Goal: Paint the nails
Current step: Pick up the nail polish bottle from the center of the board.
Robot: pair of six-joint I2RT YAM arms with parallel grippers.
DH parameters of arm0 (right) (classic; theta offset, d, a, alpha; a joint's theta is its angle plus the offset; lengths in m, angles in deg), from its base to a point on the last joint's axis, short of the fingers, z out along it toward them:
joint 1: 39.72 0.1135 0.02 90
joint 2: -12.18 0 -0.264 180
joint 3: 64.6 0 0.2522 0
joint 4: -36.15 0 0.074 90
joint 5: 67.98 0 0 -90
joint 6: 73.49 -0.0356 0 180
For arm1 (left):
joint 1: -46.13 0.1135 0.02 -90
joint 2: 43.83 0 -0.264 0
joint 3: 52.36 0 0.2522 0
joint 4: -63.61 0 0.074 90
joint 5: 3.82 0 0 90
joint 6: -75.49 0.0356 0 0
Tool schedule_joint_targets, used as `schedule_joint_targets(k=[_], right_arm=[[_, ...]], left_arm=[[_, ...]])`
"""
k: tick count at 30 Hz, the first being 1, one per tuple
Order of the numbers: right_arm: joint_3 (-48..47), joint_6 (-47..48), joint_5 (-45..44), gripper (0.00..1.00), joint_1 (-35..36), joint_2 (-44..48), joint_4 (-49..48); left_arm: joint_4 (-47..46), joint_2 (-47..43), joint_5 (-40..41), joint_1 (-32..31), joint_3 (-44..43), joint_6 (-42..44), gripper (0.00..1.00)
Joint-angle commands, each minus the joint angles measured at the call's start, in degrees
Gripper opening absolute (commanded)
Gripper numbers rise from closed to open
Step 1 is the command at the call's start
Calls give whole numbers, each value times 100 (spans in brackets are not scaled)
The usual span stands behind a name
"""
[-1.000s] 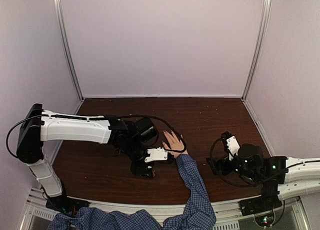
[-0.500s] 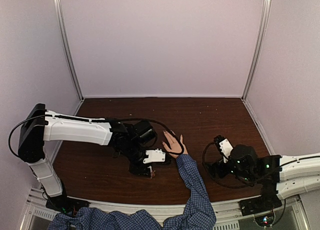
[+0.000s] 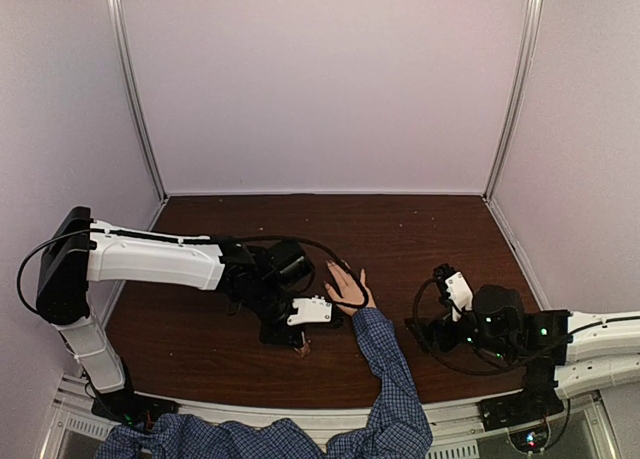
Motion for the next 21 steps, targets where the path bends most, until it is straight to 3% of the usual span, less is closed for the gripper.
schedule_joint_targets(k=[1,14,21], right_arm=[[71,59,8,100,-19,18,-101],[44,127,141,100,-19,-143,-218],[-22,113,65,100,-19,-378,-254]], left_arm=[[-214,9,119,35,-22,91,31],[-342,-38,168,35,65,-25,16],[-521,-507,-97,35,57,-754,5]])
